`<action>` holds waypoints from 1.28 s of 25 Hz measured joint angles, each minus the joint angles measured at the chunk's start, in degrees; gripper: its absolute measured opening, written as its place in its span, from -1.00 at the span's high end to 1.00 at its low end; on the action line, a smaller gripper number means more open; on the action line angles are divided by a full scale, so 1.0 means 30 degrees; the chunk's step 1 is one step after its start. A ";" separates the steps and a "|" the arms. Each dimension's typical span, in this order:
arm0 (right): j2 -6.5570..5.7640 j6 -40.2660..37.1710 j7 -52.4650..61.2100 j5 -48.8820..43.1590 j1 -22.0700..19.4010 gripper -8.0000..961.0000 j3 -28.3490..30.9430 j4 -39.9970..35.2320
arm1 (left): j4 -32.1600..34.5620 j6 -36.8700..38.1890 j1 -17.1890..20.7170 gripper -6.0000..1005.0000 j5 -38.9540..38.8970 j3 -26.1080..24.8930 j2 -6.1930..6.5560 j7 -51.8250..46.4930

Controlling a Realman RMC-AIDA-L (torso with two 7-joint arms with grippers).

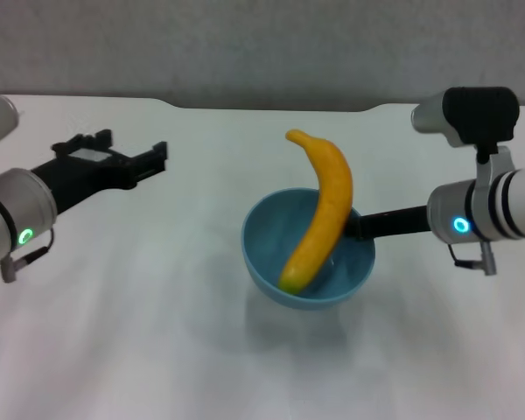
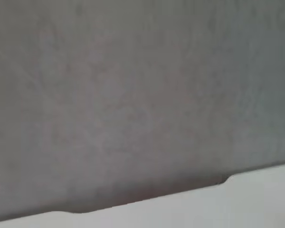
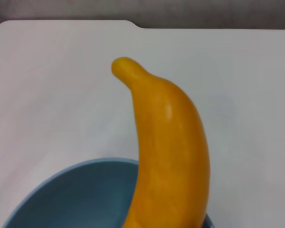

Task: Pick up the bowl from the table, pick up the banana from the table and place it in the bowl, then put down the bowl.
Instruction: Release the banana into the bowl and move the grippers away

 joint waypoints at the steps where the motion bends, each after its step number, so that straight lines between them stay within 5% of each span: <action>1: 0.0002 0.0165 -0.0022 -0.0173 0.0096 0.82 0.0228 -0.0032 | -0.0114 0.0140 0.0025 -0.77 0.0948 0.0006 -0.0020 -0.0526; 5: 0.0002 0.1321 -0.0049 -0.1032 0.0826 0.81 0.1263 -0.0304 | -0.0719 0.1877 0.0443 -0.77 0.5814 0.1093 -0.0105 -0.2675; 15: -0.0027 0.2907 -0.1058 -0.1910 0.3251 0.81 0.3050 -0.2854 | -0.1543 0.4852 0.1555 -0.77 1.3241 0.3562 -0.0266 -0.4114; 25: -0.0021 0.2536 -0.1534 -0.1917 0.4584 0.80 0.3077 -0.5082 | -0.0693 0.6359 0.1639 -0.77 1.4865 0.3551 -0.0240 -0.3822; 32: 0.0108 0.1175 -0.2107 -0.1804 0.3964 0.80 0.2959 -0.5661 | -0.0090 0.7492 0.1666 -0.76 1.4697 0.3824 -0.0266 -0.4111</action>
